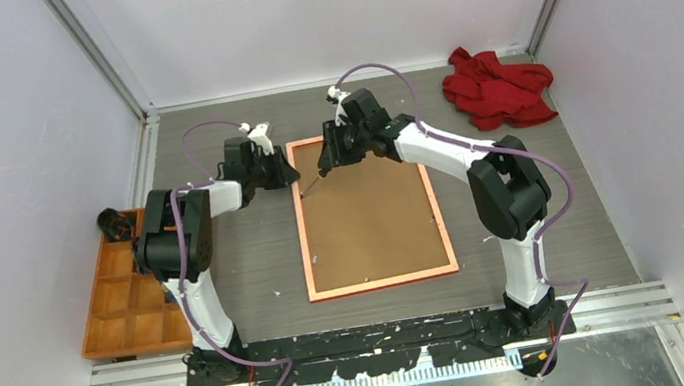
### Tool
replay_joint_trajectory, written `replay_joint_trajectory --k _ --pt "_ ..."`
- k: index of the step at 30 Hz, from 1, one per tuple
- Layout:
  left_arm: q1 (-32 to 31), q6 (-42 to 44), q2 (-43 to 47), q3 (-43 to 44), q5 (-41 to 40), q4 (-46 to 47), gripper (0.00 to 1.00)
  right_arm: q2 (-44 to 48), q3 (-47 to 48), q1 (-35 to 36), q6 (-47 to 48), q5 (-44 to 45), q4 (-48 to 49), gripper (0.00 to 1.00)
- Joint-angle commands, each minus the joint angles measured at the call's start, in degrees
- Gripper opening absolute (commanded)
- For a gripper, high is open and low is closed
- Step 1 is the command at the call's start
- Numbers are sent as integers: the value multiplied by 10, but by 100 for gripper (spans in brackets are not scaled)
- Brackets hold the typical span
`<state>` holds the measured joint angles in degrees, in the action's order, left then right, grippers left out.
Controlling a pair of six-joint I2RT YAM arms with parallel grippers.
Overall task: Take the photo out of the frame
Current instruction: Release the photo frame item from the photo frame.
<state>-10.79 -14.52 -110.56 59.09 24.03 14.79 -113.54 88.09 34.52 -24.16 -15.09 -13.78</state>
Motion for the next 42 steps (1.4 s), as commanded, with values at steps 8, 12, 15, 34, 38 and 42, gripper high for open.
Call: replay_joint_trajectory --k 8,12,15,34,38,42 --pt "-7 26 17 -13 22 -7 21 19 -6 3 -7 24 32 1" --pt "-6 26 17 -12 22 -7 21 40 -15 4 23 21 38 1" --pt "-6 26 17 -13 22 -7 21 50 -29 5 36 21 52 1" --pt "-7 25 16 -13 21 -6 20 55 -36 35 58 84 67 1" --pt "-7 25 16 -13 22 -6 20 50 -32 35 63 99 63 1" --pt "-6 26 17 -13 22 -6 20 46 -27 34 53 105 55 1"
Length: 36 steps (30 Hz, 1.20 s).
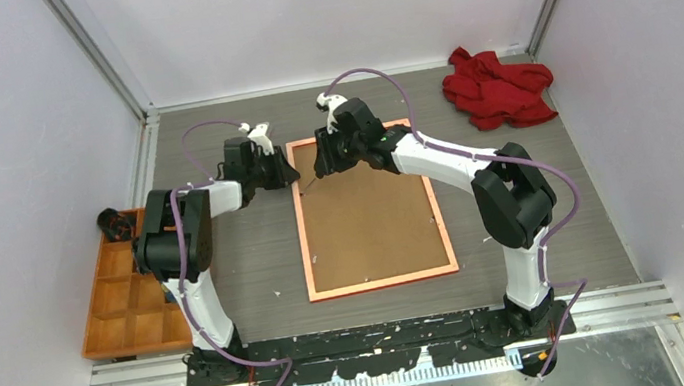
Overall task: Take the photo out of the frame
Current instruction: Release the photo frame item from the photo frame.
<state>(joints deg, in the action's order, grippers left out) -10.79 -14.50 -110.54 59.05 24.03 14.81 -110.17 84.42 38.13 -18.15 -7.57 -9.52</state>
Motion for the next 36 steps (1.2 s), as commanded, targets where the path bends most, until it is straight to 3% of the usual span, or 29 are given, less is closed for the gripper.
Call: replay_joint_trajectory --k 1,14,36 --pt "-6 25 17 -13 22 -7 20 10 13 -1 -12 30 8 1" --pt "-6 26 17 -14 22 -5 20 2 26 -4 -68 73 -19 1" --pt "-6 26 18 -14 22 -4 20 -8 34 -7 -75 43 -28 1"
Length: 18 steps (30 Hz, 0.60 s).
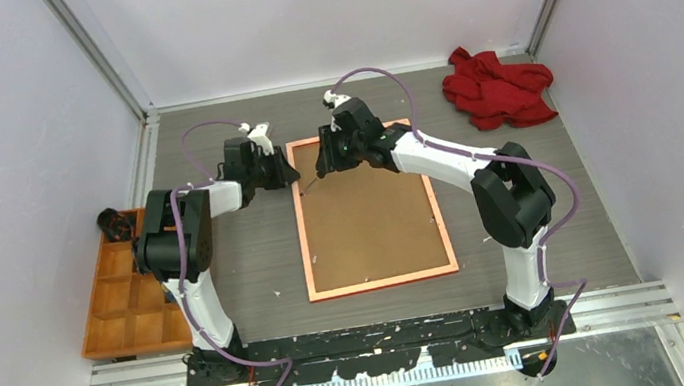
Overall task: Take the photo out of the frame
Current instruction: Release the photo frame item from the photo frame.
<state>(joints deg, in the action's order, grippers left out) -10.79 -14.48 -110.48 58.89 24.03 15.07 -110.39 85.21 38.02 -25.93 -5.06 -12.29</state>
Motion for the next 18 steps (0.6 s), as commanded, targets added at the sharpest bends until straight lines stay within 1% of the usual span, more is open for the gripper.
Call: replay_joint_trajectory --k 1,18 --pt "-7 25 17 -13 22 -7 20 -7 27 -5 3 18 -1 1" --pt "-7 26 17 -13 22 -7 20 -15 36 -9 -9 29 -12 1"
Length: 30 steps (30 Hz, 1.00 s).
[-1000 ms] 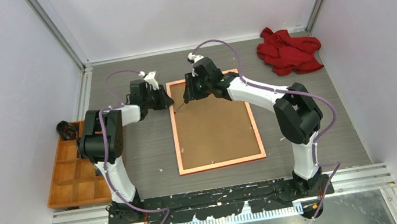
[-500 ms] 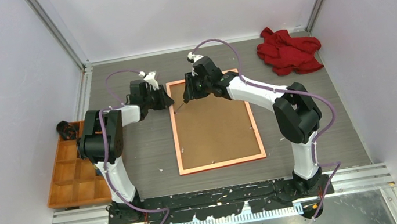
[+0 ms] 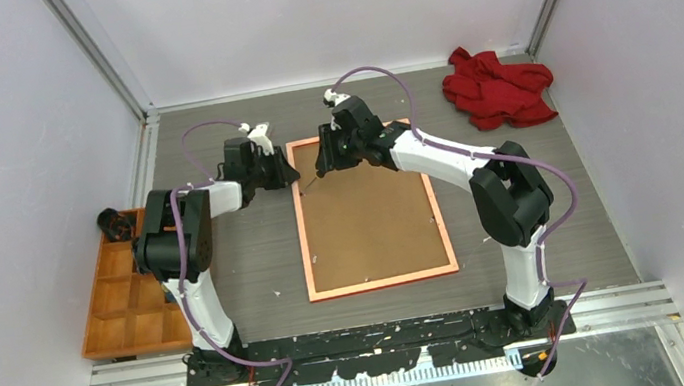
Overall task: Take the photo out of the frame
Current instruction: Release the photo frame item from the photo frame.
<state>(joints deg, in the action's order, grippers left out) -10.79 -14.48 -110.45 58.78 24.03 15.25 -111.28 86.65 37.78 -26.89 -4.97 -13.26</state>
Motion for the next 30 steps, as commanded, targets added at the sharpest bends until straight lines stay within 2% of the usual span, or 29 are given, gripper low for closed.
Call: replay_joint_trajectory --k 1,30 --pt "-7 26 16 -12 22 -8 19 -7 22 -7 -1 28 -4 1" --pt "-6 26 17 -13 23 -7 20 -25 34 -20 -50 28 -29 1"
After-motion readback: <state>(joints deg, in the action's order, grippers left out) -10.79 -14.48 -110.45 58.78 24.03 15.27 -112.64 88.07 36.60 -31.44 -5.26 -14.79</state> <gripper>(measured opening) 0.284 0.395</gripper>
